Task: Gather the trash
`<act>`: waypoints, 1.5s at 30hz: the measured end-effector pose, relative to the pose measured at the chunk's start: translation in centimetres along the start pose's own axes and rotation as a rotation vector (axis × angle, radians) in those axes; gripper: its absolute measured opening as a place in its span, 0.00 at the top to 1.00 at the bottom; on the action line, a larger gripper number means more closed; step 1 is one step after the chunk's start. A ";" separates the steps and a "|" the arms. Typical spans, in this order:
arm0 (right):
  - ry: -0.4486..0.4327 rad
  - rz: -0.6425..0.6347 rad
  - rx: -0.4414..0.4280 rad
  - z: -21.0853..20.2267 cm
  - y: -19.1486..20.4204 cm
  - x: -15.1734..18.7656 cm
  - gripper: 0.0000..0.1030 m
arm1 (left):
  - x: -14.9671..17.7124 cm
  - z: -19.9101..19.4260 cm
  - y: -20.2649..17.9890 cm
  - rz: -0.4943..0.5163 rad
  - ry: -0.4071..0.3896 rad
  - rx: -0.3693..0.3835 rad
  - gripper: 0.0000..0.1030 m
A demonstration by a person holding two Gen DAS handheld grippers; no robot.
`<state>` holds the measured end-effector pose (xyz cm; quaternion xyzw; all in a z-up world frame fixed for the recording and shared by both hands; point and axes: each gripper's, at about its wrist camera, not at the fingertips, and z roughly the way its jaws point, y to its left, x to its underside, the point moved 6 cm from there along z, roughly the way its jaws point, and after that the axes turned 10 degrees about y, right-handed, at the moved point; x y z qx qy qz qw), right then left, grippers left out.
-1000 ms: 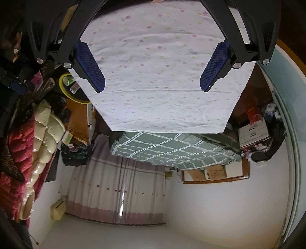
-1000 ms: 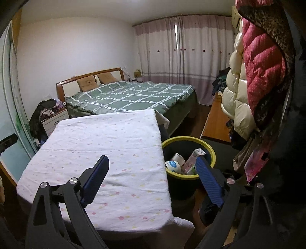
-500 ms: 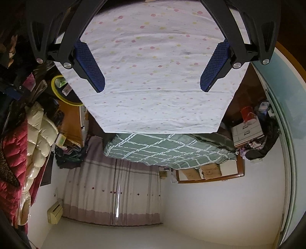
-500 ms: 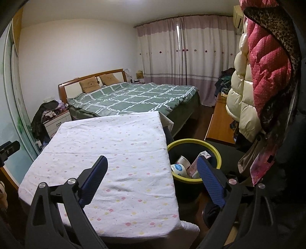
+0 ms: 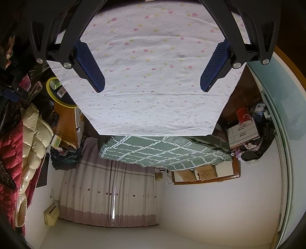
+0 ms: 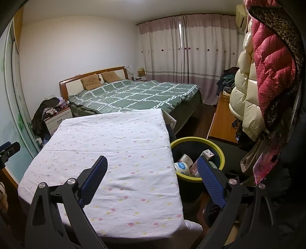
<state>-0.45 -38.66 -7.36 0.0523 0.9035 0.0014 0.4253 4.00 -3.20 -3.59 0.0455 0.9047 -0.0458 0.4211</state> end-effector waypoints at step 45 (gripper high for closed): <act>0.009 0.020 0.001 0.3 -0.1 0.3 0.12 | 0.6 0.0 0.3 0.006 0.009 -0.017 0.05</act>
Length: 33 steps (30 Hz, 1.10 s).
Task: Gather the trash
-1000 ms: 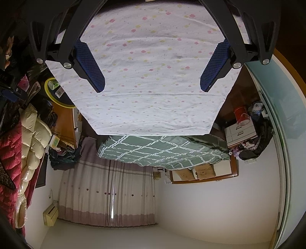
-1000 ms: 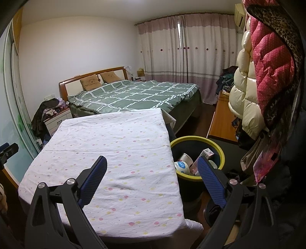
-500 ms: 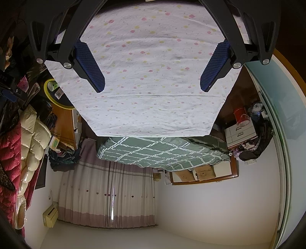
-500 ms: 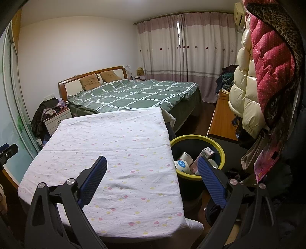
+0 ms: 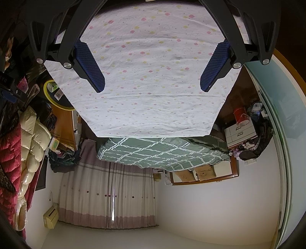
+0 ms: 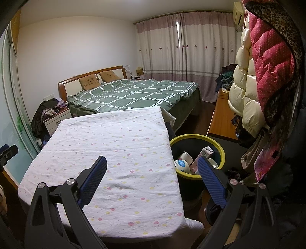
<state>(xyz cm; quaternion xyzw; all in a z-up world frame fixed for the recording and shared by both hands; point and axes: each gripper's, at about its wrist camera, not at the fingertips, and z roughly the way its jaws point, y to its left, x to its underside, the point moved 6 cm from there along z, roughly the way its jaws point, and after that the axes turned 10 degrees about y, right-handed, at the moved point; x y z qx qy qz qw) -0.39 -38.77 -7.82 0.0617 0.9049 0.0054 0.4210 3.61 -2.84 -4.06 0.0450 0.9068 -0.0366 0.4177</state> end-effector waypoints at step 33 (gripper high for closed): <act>0.005 0.004 0.000 0.3 -0.1 0.3 0.12 | -0.2 0.5 -0.7 0.019 0.006 0.019 0.05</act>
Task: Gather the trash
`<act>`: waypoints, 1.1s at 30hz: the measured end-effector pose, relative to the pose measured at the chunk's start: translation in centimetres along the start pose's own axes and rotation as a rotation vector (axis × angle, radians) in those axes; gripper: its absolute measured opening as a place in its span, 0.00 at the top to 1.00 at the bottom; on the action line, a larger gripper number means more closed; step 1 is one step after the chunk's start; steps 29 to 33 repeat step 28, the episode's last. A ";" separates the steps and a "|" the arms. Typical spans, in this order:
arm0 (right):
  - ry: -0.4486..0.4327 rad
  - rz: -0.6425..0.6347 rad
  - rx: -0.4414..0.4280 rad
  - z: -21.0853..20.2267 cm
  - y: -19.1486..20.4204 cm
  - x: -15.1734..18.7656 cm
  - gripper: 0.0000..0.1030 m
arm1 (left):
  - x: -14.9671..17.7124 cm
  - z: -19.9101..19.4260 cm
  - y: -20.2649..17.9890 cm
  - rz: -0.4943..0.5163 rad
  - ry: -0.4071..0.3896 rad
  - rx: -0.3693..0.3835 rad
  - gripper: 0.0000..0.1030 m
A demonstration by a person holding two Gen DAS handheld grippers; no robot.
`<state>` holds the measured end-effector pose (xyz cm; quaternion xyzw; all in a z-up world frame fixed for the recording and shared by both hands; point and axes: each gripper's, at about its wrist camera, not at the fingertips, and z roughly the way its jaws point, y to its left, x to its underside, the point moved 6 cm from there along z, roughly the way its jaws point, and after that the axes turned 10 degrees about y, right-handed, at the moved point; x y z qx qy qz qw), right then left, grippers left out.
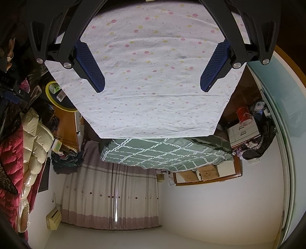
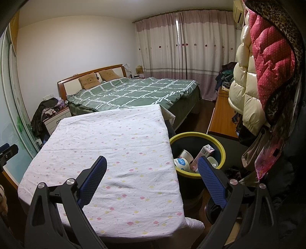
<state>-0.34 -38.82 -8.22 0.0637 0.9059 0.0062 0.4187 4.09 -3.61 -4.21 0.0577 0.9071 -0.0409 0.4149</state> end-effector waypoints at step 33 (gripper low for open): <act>0.163 -0.027 -0.108 11.7 2.9 -2.2 0.08 | -2.7 11.8 2.5 -0.007 0.132 -0.074 0.05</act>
